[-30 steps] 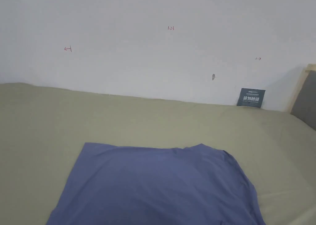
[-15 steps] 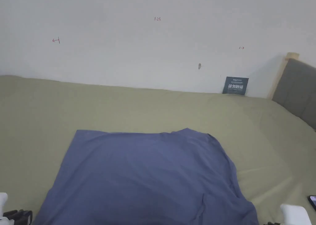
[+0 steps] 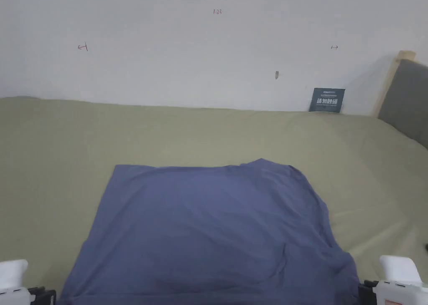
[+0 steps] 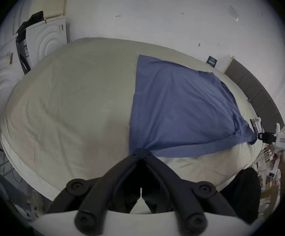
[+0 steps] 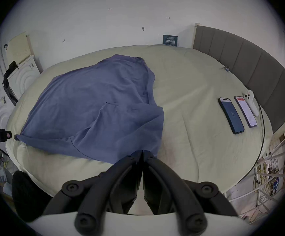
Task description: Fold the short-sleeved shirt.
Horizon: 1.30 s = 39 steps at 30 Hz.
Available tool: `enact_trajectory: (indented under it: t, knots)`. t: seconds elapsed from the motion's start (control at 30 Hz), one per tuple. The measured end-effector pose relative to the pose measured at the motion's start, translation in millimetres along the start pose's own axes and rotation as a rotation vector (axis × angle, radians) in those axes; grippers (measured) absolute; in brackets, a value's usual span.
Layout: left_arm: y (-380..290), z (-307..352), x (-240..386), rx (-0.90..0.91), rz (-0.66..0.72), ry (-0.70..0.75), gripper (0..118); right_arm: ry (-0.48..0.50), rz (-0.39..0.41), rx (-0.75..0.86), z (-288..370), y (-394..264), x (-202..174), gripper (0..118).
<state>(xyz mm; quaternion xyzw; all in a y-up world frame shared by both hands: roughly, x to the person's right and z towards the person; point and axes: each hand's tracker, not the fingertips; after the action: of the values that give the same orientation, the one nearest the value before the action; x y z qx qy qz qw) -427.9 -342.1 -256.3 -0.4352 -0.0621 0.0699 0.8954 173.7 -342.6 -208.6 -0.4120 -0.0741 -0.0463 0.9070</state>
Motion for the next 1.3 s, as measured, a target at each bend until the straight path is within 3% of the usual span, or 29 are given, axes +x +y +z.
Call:
enact_trajectory:
  t: [0.1,0.13,0.17,0.23,0.27,0.47,0.5,0.53,0.57,0.6,0.7,0.73,0.8,1.0,1.03,1.07,1.1,1.2,1.3]
  knots:
    - [-3,1,0,-0.001,-0.050,-0.013,0,-0.003,0.015,0.003,2,0,4,7]
    - [-3,0,0,0.010,-0.065,-0.010,7,-0.007,0.024,0.001,2,-1,6,7]
    - [-3,-2,0,0.015,-0.069,-0.006,28,-0.011,0.031,0.001,2,-2,8,7]
    - [-2,-9,-2,0.008,-0.061,-0.013,100,-0.007,0.032,-0.001,0,-4,14,7]
    - [-3,-14,-3,-0.004,-0.046,-0.028,111,-0.001,0.027,-0.002,-1,-5,17,7]
    - [6,-42,0,-0.035,-0.001,-0.036,104,0.036,-0.010,-0.014,-5,-8,31,7]
    - [4,-47,0,-0.040,-0.003,-0.040,94,0.034,-0.010,-0.013,-6,-7,31,8]
    - [3,-54,0,-0.045,-0.004,-0.041,67,0.034,-0.010,-0.011,-6,-7,32,11]
    - [3,-59,0,-0.060,-0.001,-0.032,35,0.038,-0.009,-0.009,-7,-7,34,20]
    - [3,-63,0,-0.073,0.009,-0.022,13,0.041,-0.009,-0.009,-8,-7,34,34]
    - [-4,-62,2,-0.048,0.026,-0.051,11,0.051,0.009,-0.028,-15,-6,34,98]
    - [-3,-61,5,-0.046,0.016,-0.045,11,0.044,0.024,-0.042,-20,-7,33,100]
    - [-2,-59,3,-0.039,0.002,-0.055,11,0.052,0.036,-0.035,-22,-11,33,95]
    - [4,-56,-1,-0.029,0.024,-0.073,11,0.080,0.084,-0.011,-33,-17,20,94]
    - [4,-56,-1,-0.028,0.029,-0.075,11,0.094,0.108,-0.005,-34,-18,18,80]
    - [5,-56,-2,-0.029,0.034,-0.074,11,0.096,0.129,0.003,-34,-18,16,53]
    - [5,-57,-2,-0.033,0.046,-0.076,11,0.077,0.143,-0.001,-37,-18,14,12]
    - [8,-55,-3,-0.034,0.094,-0.086,11,0.053,0.142,-0.012,-37,-18,2,9]
    - [14,-46,-3,-0.009,0.110,-0.100,11,0.067,0.133,0.096,-26,-13,5,8]
